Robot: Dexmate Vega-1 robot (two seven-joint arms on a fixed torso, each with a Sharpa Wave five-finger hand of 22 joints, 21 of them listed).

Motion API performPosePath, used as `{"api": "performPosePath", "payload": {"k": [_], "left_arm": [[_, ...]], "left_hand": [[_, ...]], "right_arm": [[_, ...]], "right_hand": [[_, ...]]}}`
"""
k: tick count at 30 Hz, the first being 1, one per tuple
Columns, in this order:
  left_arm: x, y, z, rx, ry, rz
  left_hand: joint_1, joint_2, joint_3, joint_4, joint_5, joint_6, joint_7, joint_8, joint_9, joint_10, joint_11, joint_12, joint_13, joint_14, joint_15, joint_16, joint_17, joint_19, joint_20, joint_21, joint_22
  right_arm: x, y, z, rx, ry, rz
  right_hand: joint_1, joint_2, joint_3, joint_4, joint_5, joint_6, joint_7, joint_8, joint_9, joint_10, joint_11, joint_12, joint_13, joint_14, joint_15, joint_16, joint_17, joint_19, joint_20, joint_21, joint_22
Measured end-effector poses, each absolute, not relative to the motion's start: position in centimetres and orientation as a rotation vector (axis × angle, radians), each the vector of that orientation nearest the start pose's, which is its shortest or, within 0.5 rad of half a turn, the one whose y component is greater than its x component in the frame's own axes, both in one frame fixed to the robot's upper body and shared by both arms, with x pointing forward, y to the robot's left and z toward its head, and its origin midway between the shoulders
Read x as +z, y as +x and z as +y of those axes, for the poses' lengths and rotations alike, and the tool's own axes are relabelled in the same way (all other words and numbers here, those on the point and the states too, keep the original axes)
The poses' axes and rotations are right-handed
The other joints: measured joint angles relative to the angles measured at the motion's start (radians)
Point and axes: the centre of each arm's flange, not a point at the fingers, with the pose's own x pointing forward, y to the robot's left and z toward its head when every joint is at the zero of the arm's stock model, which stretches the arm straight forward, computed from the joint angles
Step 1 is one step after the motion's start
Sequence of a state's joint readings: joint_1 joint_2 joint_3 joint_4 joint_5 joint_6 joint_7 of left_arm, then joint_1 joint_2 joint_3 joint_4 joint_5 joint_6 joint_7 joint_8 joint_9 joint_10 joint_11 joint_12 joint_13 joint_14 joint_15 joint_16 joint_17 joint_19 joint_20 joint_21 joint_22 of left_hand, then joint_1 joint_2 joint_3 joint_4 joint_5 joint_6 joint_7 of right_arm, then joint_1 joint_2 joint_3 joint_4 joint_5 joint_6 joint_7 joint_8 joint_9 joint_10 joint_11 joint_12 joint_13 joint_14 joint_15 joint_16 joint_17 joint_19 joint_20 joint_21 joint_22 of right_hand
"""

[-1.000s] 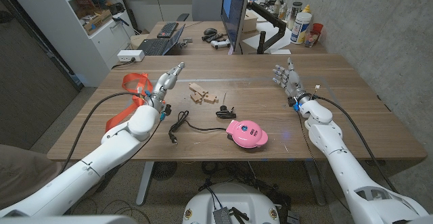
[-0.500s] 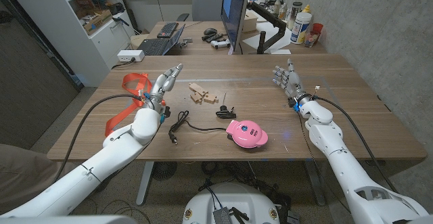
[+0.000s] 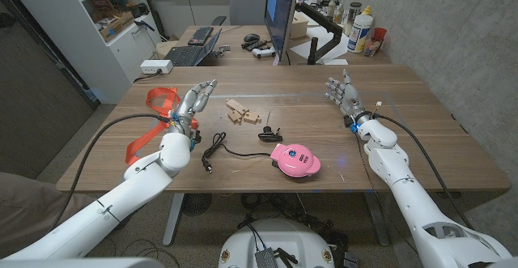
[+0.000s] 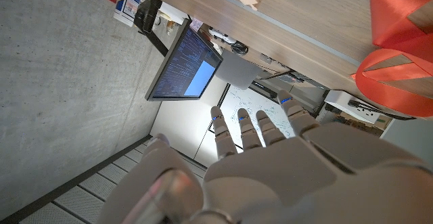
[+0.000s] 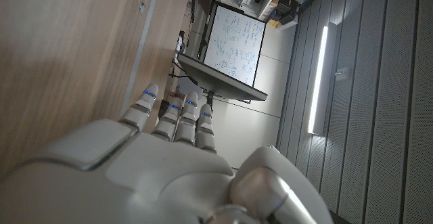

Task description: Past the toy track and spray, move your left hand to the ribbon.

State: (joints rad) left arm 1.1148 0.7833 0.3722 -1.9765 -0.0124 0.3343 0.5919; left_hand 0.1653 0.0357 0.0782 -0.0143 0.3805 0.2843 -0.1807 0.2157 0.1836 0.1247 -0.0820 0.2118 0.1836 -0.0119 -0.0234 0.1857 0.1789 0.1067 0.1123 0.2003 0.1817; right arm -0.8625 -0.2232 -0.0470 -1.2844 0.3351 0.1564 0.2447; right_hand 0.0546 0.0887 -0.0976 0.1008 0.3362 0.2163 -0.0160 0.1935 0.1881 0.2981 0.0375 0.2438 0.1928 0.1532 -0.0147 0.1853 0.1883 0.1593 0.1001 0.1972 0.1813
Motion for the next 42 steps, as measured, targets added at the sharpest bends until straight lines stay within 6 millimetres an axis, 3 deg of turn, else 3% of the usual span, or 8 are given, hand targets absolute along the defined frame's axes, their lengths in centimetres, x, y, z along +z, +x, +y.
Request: {"api": "performPosePath", "payload": {"k": [30,35,42], "left_arm": [[-2.4,53.7,30.1,0.336,0.923,-0.581],[-2.7,53.6,30.2,0.33,0.953,-0.586],[-3.0,53.1,31.4,0.336,1.004,-0.591]], "left_hand": [[0.009,-0.009,-0.011,-0.011,0.0,0.013,-0.013,0.0,0.0,0.018,-0.007,0.0,0.0,0.014,-0.007,0.007,0.0,0.023,-0.015,0.0,0.0],[0.013,-0.013,-0.012,-0.012,0.0,0.012,-0.017,0.0,0.0,0.021,-0.01,0.0,0.0,0.02,-0.01,0.007,0.0,0.027,-0.019,0.0,0.0],[0.002,-0.024,-0.02,-0.013,0.0,0.003,-0.025,-0.008,0.0,0.023,-0.013,0.0,0.0,0.019,-0.01,0.007,0.0,0.031,-0.023,0.0,0.0]], "right_arm": [[-1.7,65.2,-27.8,0.238,0.047,-0.621],[-1.6,65.1,-27.7,0.24,0.045,-0.627],[-1.4,65.1,-27.5,0.245,0.034,-0.635]], "right_hand": [[0.0,0.0,0.002,-0.002,0.0,0.0,0.0,0.0,0.0,-0.006,0.006,-0.004,0.0,-0.024,-0.023,-0.001,-0.002,-0.013,-0.013,-0.003,0.0],[0.007,0.007,0.006,-0.006,0.0,0.0,0.0,0.0,0.0,-0.006,0.006,-0.004,0.0,-0.071,-0.021,-0.008,-0.002,-0.051,-0.012,-0.01,0.0],[0.007,0.007,0.007,-0.007,0.0,0.0,0.0,0.0,-0.001,-0.009,0.002,-0.004,0.0,-0.071,-0.021,-0.008,-0.002,-0.062,-0.009,-0.01,0.0]]}}
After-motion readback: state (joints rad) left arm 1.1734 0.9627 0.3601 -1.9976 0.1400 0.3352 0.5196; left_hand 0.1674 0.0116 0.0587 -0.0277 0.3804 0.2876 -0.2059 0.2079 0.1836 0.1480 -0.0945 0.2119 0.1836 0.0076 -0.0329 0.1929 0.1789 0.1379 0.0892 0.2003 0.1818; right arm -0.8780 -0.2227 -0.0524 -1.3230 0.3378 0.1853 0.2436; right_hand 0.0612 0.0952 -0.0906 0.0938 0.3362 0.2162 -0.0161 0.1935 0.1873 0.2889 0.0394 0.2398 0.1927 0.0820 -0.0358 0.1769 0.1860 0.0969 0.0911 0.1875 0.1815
